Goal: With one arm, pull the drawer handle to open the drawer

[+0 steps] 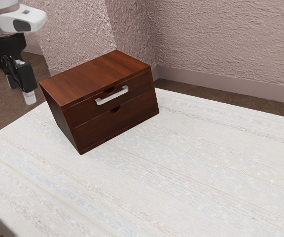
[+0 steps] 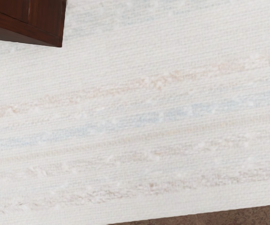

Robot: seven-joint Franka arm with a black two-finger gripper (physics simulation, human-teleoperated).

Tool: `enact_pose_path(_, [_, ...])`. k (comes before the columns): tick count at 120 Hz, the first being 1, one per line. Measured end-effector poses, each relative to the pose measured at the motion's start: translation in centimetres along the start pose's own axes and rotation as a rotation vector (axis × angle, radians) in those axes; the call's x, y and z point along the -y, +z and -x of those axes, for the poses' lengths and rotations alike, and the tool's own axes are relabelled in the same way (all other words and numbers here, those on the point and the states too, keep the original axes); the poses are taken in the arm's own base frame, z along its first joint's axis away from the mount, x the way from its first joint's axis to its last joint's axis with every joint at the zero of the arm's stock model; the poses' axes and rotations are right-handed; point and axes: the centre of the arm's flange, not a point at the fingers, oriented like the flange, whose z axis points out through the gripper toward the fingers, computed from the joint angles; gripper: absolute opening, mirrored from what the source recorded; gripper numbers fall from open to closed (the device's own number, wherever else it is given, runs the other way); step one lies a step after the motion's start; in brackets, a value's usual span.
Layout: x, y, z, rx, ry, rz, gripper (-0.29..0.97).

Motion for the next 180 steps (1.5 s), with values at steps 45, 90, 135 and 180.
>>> enact_pose_path(45, [0.6,-1.6,-1.5,-0.143,0.205,-0.086,0.68])
enact_pose_path(90, [0.6,-2.0,-1.8,-0.162,0.318,-0.112,0.68])
enact_pose_path(135, [-7.1,6.5,-14.8,-0.061,0.514,-0.123,0.68])
enact_pose_path(180, [-5.9,7.6,-12.1,-0.087,0.547,-0.133,0.68])
